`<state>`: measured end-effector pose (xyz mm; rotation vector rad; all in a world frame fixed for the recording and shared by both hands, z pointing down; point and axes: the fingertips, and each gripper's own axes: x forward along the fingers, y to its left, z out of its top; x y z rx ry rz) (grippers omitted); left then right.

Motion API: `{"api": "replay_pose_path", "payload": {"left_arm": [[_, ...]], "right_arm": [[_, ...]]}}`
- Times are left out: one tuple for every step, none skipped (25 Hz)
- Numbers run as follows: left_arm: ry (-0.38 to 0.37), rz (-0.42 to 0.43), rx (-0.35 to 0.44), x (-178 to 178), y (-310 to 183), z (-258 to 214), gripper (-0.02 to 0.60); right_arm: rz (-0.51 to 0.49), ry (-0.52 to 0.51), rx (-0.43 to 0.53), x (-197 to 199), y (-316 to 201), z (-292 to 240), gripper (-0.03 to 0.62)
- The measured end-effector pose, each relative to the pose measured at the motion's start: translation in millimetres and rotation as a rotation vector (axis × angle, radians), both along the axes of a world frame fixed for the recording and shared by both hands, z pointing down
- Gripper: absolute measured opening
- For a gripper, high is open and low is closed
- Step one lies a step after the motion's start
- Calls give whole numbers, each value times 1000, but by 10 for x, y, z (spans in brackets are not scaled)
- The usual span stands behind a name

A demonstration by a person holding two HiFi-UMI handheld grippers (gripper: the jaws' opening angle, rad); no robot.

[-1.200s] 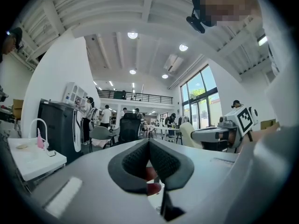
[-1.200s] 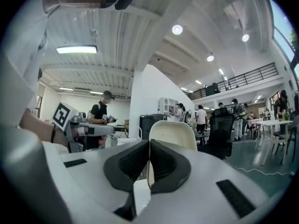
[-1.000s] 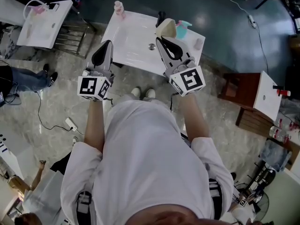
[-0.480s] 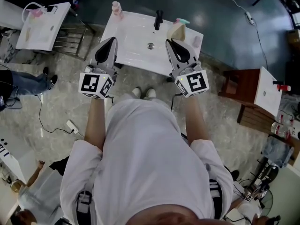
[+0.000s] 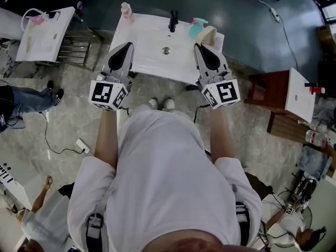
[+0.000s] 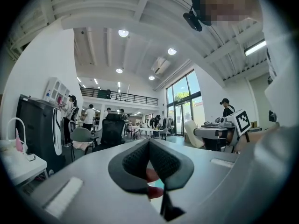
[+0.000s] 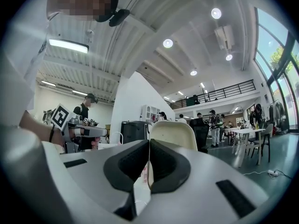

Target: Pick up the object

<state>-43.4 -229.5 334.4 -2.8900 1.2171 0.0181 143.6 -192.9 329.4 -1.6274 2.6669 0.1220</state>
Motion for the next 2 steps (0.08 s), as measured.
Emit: {"api": "replay_pose_path", "payload": {"left_arm": [[-1, 7, 0, 18, 9, 1, -2], [-3, 14, 0, 36, 19, 2, -2]], "right_arm": [[2, -4, -1, 11, 11, 4, 12], [4, -8, -2, 23, 22, 8, 12]]}}
